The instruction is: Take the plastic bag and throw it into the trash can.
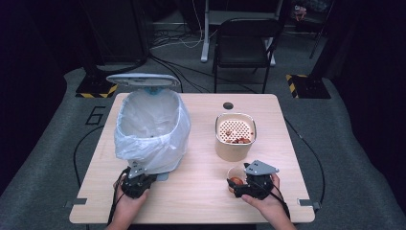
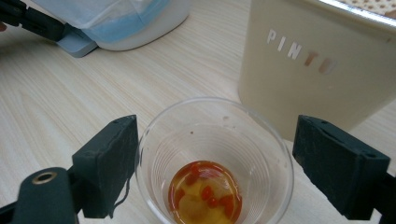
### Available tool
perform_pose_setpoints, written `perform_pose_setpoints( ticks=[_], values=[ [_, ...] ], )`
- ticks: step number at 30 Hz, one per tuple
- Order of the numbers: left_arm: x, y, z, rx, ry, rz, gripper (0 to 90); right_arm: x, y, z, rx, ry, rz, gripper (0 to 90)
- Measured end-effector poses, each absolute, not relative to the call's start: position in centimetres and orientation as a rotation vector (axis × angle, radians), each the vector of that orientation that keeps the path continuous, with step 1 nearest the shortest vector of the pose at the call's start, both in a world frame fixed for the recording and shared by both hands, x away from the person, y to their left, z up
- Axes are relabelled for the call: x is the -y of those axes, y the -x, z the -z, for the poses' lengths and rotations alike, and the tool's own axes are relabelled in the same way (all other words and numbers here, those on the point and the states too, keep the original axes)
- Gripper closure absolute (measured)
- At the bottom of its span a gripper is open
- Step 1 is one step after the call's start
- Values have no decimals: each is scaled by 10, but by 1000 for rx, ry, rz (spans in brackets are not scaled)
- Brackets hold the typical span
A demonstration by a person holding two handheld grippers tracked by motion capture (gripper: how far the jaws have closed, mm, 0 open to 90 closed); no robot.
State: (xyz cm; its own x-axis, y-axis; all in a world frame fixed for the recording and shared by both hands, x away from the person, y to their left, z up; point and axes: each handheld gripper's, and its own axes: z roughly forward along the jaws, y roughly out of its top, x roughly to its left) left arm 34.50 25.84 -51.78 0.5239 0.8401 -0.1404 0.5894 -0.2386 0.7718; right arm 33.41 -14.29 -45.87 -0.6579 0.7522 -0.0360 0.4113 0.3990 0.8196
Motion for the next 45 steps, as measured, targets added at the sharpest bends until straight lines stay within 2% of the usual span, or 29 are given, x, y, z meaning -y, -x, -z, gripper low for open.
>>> perform_pose_setpoints(
  ticks=[17, 23, 30, 45],
  values=[
    [-259, -345, 518, -1168, -1944, -387, 900, 140, -338, 483, -2319, -1041, -1129, 177],
    [-259, -345, 518, -1169, -1943, -386, 900, 139, -339, 486, -2320, -1037, -1136, 261],
    [-259, -345, 518, -1167, -1944, -387, 900, 140, -338, 485, -2316, -1028, -1134, 298],
    [-259, -345, 518, -1166, -1945, -387, 900, 185, -355, 467, -2173, -1142, -1108, 301]
  ],
)
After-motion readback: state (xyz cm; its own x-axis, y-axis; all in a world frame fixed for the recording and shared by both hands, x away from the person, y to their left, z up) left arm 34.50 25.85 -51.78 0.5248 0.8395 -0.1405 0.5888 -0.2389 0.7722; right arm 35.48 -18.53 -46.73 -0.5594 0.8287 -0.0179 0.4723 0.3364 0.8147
